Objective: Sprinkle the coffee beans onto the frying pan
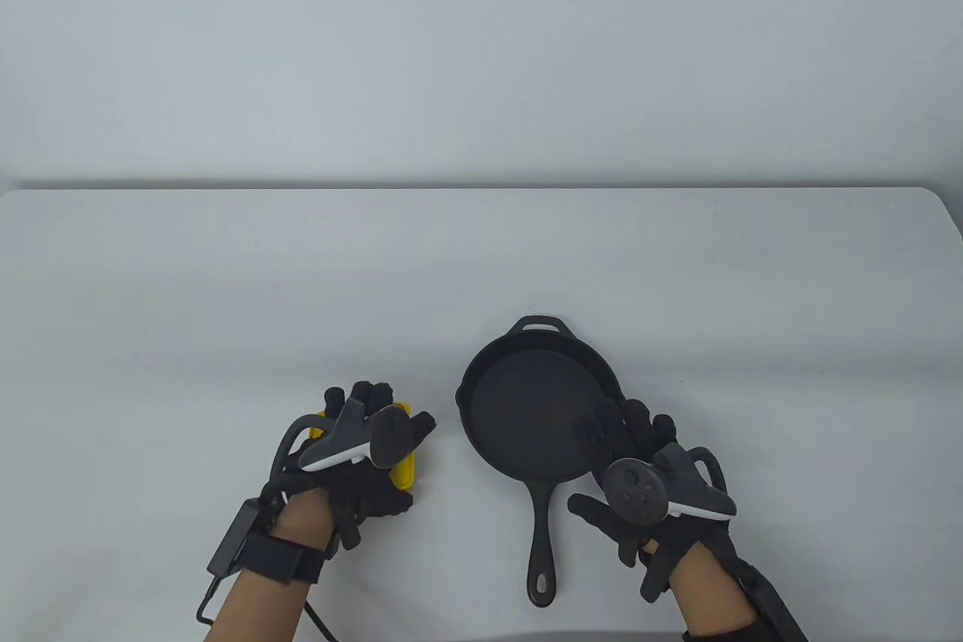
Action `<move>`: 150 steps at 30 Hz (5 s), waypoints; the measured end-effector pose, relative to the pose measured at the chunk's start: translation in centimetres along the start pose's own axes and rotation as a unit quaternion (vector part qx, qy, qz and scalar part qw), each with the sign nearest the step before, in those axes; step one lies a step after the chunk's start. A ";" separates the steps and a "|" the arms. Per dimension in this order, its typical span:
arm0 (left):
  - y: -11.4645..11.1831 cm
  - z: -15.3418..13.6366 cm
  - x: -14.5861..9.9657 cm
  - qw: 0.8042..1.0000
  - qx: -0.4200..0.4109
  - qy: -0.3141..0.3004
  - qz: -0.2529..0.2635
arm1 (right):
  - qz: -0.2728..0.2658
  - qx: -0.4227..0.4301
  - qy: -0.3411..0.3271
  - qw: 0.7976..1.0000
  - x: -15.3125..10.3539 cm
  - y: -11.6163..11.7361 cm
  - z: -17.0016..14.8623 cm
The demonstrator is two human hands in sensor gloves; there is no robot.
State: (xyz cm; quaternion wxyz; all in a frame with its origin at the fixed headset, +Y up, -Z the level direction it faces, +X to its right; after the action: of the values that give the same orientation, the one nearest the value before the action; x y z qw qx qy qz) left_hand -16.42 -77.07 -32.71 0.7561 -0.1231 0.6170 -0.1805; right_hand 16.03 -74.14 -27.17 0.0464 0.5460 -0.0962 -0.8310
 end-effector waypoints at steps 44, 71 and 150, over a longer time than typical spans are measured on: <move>10.8 15.0 -9.7 0.963 0.011 -0.201 0.177 | 0.018 0.680 -0.153 0.716 0.3 1.2 2.6; -1.7 8.9 -4.4 0.497 -0.827 -0.252 -0.080 | 0.036 0.705 -0.176 0.686 0.8 0.8 2.5; -4.2 6.6 -4.6 0.430 -0.890 -0.109 -0.111 | -0.237 0.589 0.241 0.734 -2.2 -4.5 -16.3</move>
State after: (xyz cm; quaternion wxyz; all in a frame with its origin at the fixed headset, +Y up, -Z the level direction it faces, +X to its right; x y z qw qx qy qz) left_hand -11.32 -79.16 -25.50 0.2625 -0.8133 0.3300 0.4010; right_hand 31.99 -71.11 -32.42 -0.4612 0.6514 -0.4191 -0.4328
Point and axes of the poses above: the tracker on the back of each hand, its own z axis roughly to the thumb side, its own x axis roughly from the wrist to the fingertips, y = z × x, the point moved 2 cm from there along x, roughly from the wrist to the fingertips, and after that the axes turned 9 degrees about y, right-handed, at the moved point
